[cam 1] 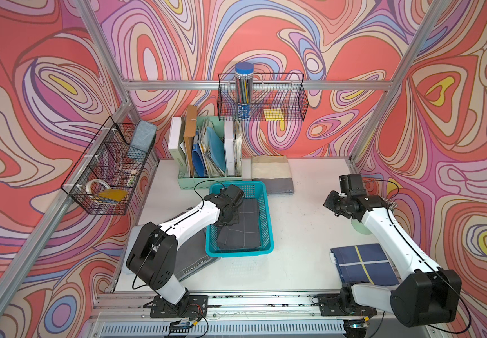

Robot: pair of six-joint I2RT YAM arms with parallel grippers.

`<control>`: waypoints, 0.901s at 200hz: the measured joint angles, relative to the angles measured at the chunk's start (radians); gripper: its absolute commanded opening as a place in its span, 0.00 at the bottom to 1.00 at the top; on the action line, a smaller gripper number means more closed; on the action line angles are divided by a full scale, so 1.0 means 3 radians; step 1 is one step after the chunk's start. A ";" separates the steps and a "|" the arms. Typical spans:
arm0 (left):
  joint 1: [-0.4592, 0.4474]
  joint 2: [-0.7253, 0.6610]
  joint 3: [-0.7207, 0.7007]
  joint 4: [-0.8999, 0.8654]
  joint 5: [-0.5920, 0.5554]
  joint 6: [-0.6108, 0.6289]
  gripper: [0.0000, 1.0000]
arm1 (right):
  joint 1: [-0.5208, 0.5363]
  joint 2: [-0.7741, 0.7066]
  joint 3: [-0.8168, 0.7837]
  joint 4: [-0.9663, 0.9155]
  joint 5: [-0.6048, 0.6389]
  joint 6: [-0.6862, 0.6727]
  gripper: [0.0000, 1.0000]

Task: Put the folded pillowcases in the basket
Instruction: Place the pillowcase in the basket, then move the basket to the center of the board.

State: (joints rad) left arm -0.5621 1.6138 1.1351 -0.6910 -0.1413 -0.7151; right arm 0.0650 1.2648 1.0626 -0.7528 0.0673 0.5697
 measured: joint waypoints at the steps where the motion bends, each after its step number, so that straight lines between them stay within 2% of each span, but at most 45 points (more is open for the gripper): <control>1: 0.0000 0.0001 -0.0001 0.0000 0.0001 -0.0008 0.00 | 0.0000 0.0000 0.0000 0.0000 -0.0004 0.0000 0.00; 22: 0.0000 0.0046 -0.0005 0.0050 0.0048 -0.0113 0.01 | 0.0000 0.0001 0.0000 0.0005 -0.0039 0.0001 0.00; 26: 0.0000 0.0061 -0.0001 0.0055 0.0056 -0.0125 0.06 | 0.0000 0.0001 0.0000 0.0005 -0.0043 0.0001 0.00; 36: 0.0000 0.0134 0.0032 0.0052 0.0099 -0.0150 0.31 | 0.0000 0.0001 0.0000 0.0006 -0.0051 0.0001 0.00; 49: 0.0000 0.0247 0.0081 0.0053 0.0145 -0.0172 0.46 | 0.0000 0.0001 0.0000 0.0006 -0.0056 0.0000 0.00; 55: -0.0001 0.0287 0.0093 0.0055 0.0160 -0.0187 0.58 | 0.0000 0.0001 0.0000 0.0006 -0.0058 0.0000 0.00; 72: -0.0004 0.0331 0.0098 0.0039 0.0173 -0.0219 0.81 | 0.0000 0.0001 0.0000 0.0006 -0.0085 -0.0003 0.10; 76: -0.0004 0.0327 0.0099 0.0034 0.0173 -0.0221 0.90 | 0.0000 0.0001 0.0000 0.0006 -0.0095 -0.0001 0.12; 85: -0.0004 0.0306 0.0103 0.0022 0.0172 -0.0228 0.98 | 0.0000 0.0001 0.0000 0.0009 -0.0122 -0.0019 0.19; 113: -0.0004 0.0175 0.0205 -0.0113 0.0160 -0.0223 0.99 | 0.0025 0.0001 -0.0009 0.0085 -0.0323 -0.0043 0.34; 131: -0.0004 0.0039 0.0334 -0.0197 0.0164 -0.0197 0.98 | 0.0141 0.0006 -0.0027 0.0181 -0.0509 -0.0093 0.39; 180: -0.0003 -0.0364 0.0746 -0.0384 0.0098 -0.0047 0.99 | 0.0902 0.0355 -0.0017 0.0557 -0.1124 -0.0234 0.50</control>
State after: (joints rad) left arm -0.5629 1.5047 1.3590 -0.8062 -0.1120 -0.7292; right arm 0.3355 1.3712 1.0576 -0.5858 -0.2699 0.4995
